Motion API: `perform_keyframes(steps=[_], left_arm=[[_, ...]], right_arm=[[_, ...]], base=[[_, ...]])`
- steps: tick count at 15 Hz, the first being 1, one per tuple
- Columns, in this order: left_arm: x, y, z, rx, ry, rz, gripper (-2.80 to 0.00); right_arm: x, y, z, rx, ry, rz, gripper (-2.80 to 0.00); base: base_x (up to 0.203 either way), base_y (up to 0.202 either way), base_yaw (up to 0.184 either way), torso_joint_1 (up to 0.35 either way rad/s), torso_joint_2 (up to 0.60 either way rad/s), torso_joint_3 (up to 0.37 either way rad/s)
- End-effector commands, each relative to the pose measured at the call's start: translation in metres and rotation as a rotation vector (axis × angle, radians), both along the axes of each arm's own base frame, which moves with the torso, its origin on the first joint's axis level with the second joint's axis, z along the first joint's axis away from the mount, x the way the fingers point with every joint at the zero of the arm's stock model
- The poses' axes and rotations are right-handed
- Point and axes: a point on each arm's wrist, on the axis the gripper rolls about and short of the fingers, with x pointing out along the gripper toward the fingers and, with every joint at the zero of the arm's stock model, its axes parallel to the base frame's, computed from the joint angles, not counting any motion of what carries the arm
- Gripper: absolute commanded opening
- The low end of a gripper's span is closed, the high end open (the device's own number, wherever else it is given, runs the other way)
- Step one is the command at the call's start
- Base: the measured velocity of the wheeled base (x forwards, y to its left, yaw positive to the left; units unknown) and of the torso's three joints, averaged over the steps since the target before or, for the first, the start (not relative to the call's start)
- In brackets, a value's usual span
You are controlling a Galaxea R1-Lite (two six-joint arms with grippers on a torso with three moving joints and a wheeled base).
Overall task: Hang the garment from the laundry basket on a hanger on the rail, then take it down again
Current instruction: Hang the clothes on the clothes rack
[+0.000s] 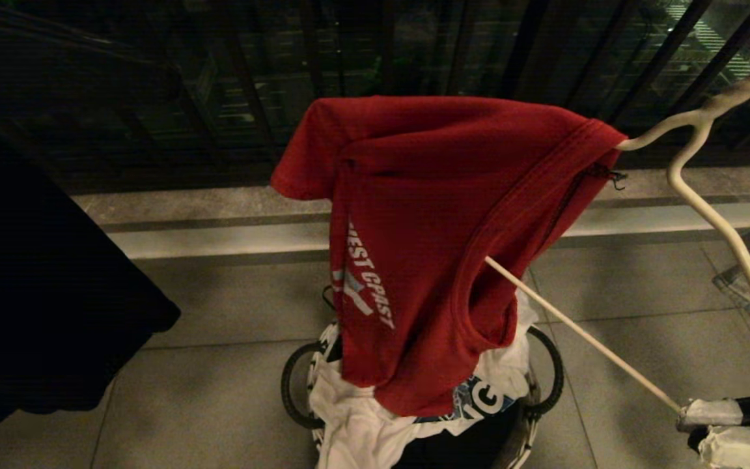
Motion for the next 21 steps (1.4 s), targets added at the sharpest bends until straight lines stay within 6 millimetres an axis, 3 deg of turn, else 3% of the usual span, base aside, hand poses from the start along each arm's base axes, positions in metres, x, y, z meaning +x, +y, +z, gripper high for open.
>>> perform_keyframes(steps=[1, 21], left_arm=[[0.002, -0.005, -0.002, 0.016, 0.006, 0.010, -2.80], [0.021, -0.018, -0.004, 0.056, 0.011, 0.125, -2.80]], right_arm=[[0.000, 0.000, 0.000, 0.000, -0.001, 0.005, -2.80], [-0.007, -0.005, 0.004, 0.020, -0.026, 0.008, -2.80]], base=[[0.000, 0.000, 0.000, 0.000, 0.00, 0.000], [0.000, 0.000, 0.000, 0.000, 0.00, 0.000]])
